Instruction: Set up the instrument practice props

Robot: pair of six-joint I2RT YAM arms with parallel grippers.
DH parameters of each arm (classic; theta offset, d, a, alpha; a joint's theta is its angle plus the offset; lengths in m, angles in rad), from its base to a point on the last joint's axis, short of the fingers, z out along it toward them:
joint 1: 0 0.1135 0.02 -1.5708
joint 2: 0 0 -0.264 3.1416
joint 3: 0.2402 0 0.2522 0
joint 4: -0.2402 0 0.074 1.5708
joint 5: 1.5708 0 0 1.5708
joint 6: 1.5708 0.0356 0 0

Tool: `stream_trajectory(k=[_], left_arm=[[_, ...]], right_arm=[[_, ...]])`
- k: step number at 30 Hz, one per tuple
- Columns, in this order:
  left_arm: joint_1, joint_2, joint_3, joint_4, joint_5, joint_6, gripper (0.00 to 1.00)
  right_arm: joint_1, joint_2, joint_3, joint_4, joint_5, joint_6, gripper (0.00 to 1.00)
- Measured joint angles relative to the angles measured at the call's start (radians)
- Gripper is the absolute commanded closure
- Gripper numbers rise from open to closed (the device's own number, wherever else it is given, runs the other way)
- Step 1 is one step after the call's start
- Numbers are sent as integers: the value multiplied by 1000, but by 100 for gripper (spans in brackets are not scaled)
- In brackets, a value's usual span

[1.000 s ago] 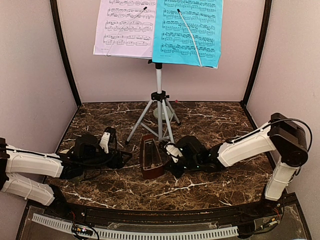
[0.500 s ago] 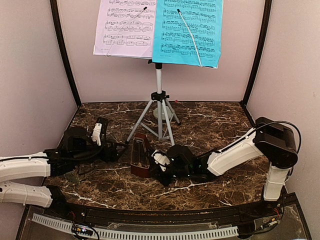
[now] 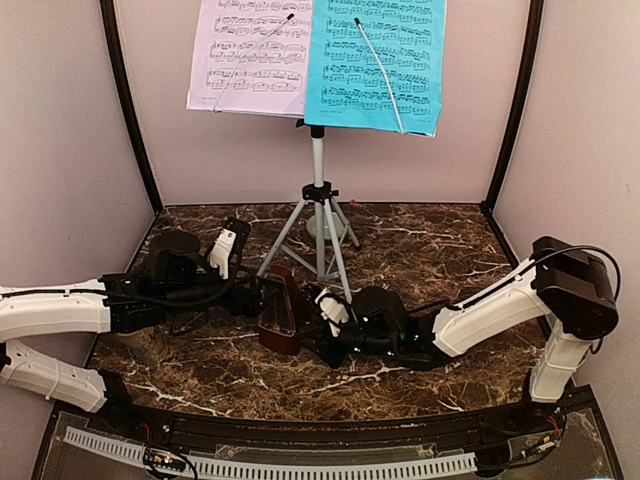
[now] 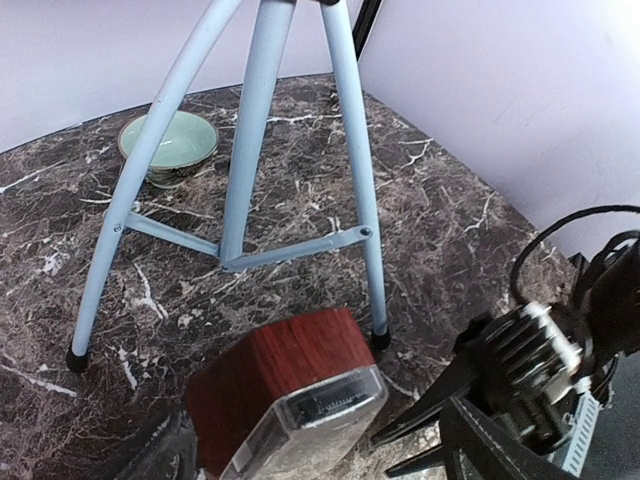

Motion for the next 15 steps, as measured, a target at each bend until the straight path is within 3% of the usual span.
stream_trajectory(k=[7,15], left_arm=[[-56,121,45,-24,-109,5,13],[-88,258,66,-26,-205,-30,16]], right_arm=[[-8,-109,-58,12,92,36,62],[-31,-130,-101,12,175,90,48]])
